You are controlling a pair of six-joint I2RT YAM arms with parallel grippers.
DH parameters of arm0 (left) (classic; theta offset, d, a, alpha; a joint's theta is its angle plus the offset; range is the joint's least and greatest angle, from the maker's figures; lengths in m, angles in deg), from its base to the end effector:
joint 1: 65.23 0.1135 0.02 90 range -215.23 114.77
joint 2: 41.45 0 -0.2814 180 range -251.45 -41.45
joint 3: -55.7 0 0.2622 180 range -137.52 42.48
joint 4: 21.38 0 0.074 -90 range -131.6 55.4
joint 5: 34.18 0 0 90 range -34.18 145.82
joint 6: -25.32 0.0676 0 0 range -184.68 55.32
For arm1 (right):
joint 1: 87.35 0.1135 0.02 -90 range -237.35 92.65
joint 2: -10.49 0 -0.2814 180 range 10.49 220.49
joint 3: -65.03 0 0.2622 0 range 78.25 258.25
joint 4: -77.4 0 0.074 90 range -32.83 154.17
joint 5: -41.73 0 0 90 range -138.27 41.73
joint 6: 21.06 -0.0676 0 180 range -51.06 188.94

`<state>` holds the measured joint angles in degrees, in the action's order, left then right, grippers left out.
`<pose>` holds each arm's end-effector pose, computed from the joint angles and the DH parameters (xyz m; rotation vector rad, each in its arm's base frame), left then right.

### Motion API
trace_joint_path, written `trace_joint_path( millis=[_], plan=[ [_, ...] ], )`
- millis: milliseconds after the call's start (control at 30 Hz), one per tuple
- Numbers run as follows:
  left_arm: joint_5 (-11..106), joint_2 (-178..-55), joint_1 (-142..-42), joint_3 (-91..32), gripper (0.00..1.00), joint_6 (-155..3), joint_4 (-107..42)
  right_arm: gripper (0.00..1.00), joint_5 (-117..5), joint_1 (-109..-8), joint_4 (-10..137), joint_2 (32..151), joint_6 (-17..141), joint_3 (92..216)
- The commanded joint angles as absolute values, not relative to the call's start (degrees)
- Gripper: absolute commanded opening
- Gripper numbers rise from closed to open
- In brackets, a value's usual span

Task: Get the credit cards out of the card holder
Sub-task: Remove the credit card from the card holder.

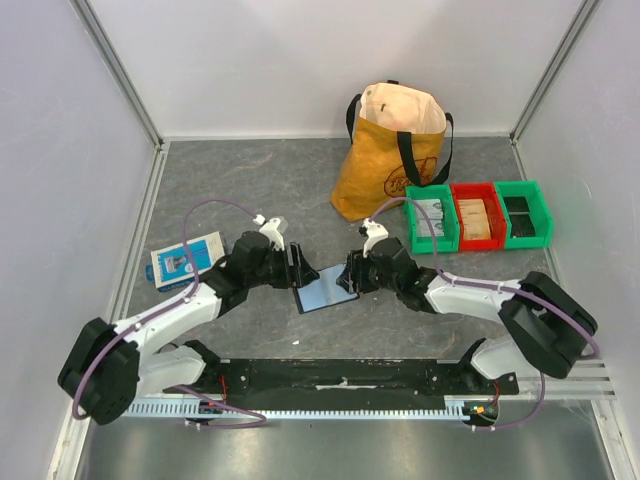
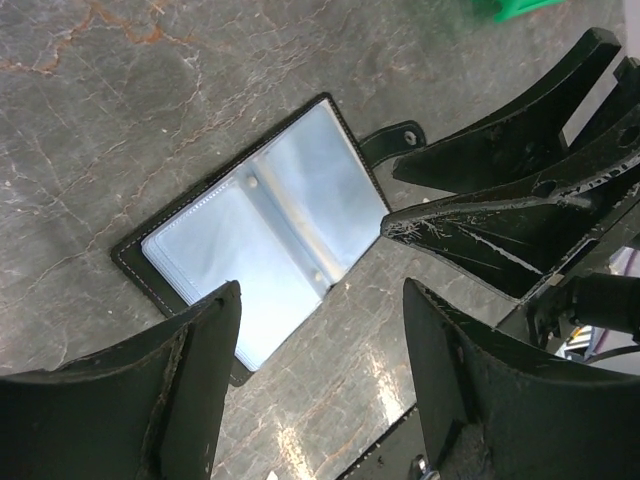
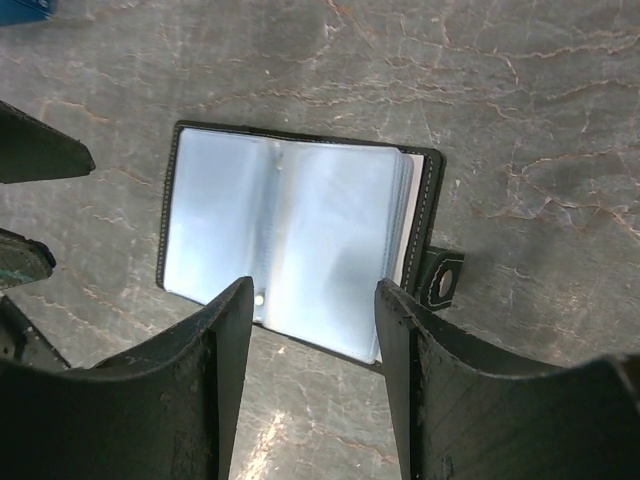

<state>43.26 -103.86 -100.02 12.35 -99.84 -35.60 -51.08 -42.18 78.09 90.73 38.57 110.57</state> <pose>0.2006 -0.1573 0.2005 0.1284 2.2863 -0.9134 0.2128 0.2188 0.1624 -0.3229 2.2553 0.7859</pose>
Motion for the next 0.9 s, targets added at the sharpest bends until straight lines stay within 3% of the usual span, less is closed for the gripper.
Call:
trace_joint_path(
  millis=[0, 200, 333, 567, 767, 867],
  plan=[
    [45.0, -107.9, -100.6, 13.0, 0.70, -100.7, -31.0, 0.58, -50.3, -42.0, 82.4, 94.4, 38.1, 112.8],
    [45.9, -111.2, -100.7, 15.6, 0.63, -101.2, -28.7, 0.55, -49.5, -41.9, 82.5, 96.4, 38.5, 112.4],
    [46.0, -112.7, -101.1, 16.5, 0.53, -101.2, -28.7, 0.52, -50.2, -42.0, 82.5, 96.6, 38.8, 112.4],
    [46.0, -114.7, -101.5, 18.2, 0.51, -101.9, -27.8, 0.49, -50.4, -41.9, 82.2, 97.8, 38.9, 112.6],
    [45.8, -116.4, -101.9, 18.8, 0.43, -102.1, -27.5, 0.49, -50.0, -41.9, 80.6, 97.6, 39.9, 112.9],
    [45.3, -116.7, -101.9, 19.3, 0.41, -102.4, -27.4, 0.44, -52.0, -41.9, 81.6, 97.1, 39.4, 112.8]
  ],
)
